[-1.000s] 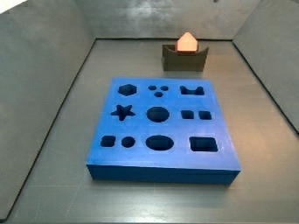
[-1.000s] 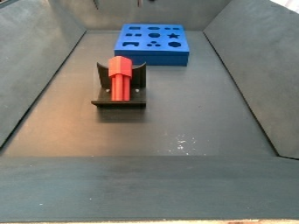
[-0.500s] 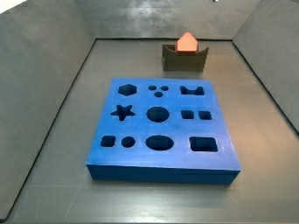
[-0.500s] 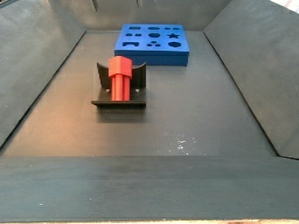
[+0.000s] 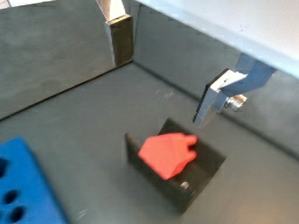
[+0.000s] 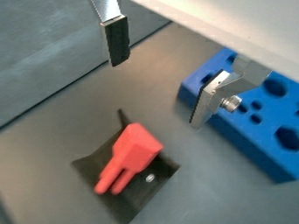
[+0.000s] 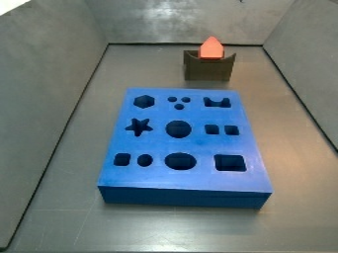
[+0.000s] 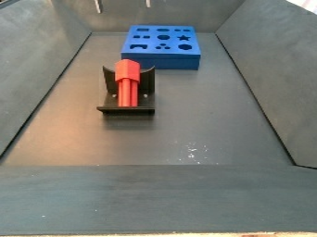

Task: Pick up the 3 prong object. Move up. Place the 3 prong object on the fixture. Regrasp the 3 prong object. Move to above the board. Insert the 3 prong object.
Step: Regrasp the 3 prong object.

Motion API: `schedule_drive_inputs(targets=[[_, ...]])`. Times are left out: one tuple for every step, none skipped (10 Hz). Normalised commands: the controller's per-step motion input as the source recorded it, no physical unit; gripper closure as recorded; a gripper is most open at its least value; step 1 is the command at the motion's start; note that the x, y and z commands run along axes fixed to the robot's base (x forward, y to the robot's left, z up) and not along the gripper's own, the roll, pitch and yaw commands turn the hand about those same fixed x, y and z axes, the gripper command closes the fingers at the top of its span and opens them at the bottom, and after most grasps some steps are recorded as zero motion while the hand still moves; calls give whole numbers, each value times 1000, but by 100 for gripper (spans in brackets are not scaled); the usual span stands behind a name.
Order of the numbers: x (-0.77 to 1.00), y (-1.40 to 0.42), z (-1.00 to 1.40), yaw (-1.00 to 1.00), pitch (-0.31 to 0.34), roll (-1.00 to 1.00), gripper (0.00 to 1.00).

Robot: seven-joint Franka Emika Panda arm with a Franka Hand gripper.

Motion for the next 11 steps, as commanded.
schedule_drive_inputs(targets=[[-12, -23, 14, 42, -2, 1000, 0], [-3, -23, 9, 43, 0, 1000, 0], [16, -25, -2, 45, 8, 1000, 0], [33, -26, -9, 47, 16, 1000, 0], [45, -30, -13, 50, 27, 1000, 0], [59, -31, -16, 54, 38, 1000, 0], [76, -35, -16, 61, 60, 1000, 0], [90, -38, -14, 71, 82, 1000, 0], [105, -43, -17, 90, 120, 1000, 0], [116, -46, -23, 113, 153, 1000, 0], [115, -48, -26, 129, 166, 948, 0]])
